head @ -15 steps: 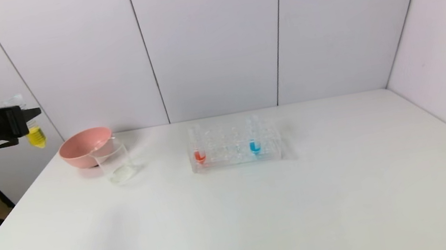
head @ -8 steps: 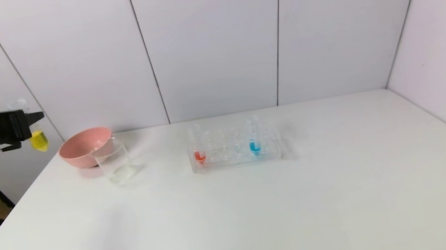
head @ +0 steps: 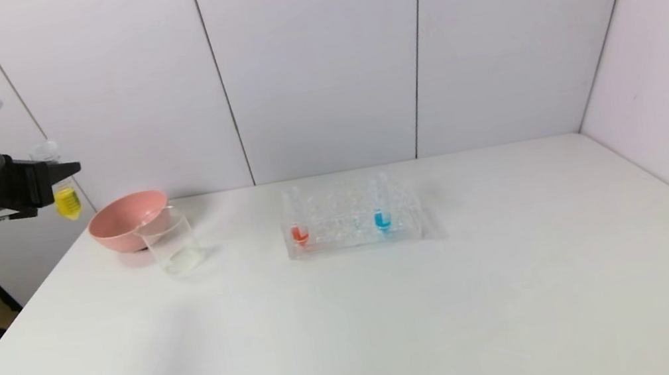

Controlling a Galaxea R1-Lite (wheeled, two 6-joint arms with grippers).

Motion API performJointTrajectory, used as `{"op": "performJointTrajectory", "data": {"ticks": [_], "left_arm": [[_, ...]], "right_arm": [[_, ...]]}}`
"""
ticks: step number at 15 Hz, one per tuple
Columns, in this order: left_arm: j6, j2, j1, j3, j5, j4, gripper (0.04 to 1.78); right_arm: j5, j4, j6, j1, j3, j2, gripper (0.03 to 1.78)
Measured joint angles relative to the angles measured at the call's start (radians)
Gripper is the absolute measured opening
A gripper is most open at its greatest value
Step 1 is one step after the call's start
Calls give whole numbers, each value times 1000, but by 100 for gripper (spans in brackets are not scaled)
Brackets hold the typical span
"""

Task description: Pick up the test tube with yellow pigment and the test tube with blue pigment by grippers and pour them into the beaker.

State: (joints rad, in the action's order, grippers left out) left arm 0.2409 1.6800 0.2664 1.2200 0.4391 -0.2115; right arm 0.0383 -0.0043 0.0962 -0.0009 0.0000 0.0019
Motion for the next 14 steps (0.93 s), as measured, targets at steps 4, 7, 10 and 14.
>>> {"op": "performJointTrajectory", "data": {"ticks": [4, 7, 10, 14], "left_arm": [[144, 12, 4, 126, 40, 238, 47], [276, 46, 28, 232, 85, 328, 47], [418, 112, 48, 341, 150, 403, 47], [584, 198, 51, 462, 170, 521, 47]], "right_arm": [[0, 0, 0, 0, 0, 0, 171], [0, 0, 0, 0, 0, 0, 171], [0, 0, 0, 0, 0, 0, 171], [0, 0, 0, 0, 0, 0, 171]]}}
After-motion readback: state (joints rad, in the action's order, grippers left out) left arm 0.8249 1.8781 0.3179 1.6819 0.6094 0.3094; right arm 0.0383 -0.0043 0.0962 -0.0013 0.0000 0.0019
